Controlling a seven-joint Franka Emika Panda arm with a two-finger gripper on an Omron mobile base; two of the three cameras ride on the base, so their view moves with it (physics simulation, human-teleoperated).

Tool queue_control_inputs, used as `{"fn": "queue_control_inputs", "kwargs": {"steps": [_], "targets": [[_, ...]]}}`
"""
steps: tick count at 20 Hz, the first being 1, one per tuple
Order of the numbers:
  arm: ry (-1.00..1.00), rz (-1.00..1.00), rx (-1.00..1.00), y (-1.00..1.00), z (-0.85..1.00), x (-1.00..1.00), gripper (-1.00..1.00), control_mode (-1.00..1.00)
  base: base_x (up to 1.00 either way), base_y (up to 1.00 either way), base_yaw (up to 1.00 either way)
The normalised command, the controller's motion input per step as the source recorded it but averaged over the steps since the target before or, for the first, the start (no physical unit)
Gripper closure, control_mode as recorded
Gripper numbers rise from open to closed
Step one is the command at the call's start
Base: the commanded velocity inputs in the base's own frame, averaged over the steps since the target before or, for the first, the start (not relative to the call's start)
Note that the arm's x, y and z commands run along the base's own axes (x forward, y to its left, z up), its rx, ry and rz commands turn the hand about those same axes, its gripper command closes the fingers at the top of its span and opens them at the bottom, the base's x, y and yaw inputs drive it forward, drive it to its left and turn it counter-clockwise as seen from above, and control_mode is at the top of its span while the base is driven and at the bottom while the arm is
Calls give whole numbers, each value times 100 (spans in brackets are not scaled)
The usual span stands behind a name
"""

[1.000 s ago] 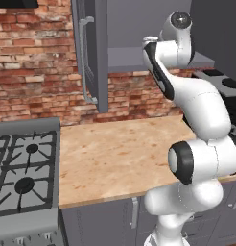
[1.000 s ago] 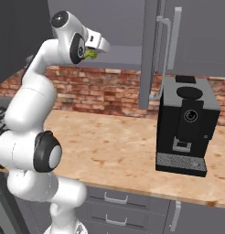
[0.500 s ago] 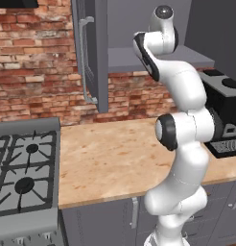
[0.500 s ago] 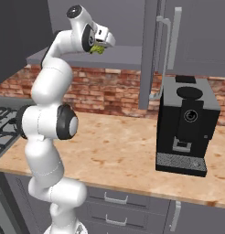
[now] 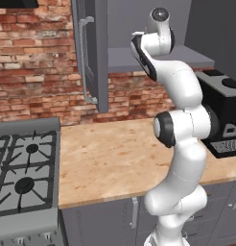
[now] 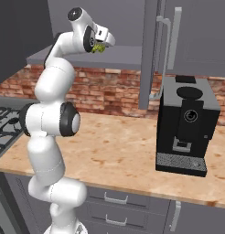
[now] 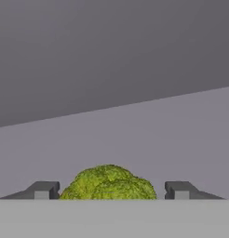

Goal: Pick the broccoli from the counter and place it in the cabinet. Then close the cabinet.

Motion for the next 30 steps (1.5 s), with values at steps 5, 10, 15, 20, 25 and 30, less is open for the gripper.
{"fn": "queue_control_inputs", "kwargs": {"steps": [5,10,15,20,25,30], "targets": [[-28,0,-2,0,2,-28,-100,-100,0,0,0],[-30,0,0,0,1,-99,-100,-100,0,0,0],[-13,0,0,-7,11,-100,-100,-100,0,0,0],[5,0,1,-15,21,-100,-100,-100,0,0,0],[11,0,11,-16,35,-100,-100,-100,0,0,0],[4,-6,19,-23,20,-100,-100,-100,0,0,0]]}}
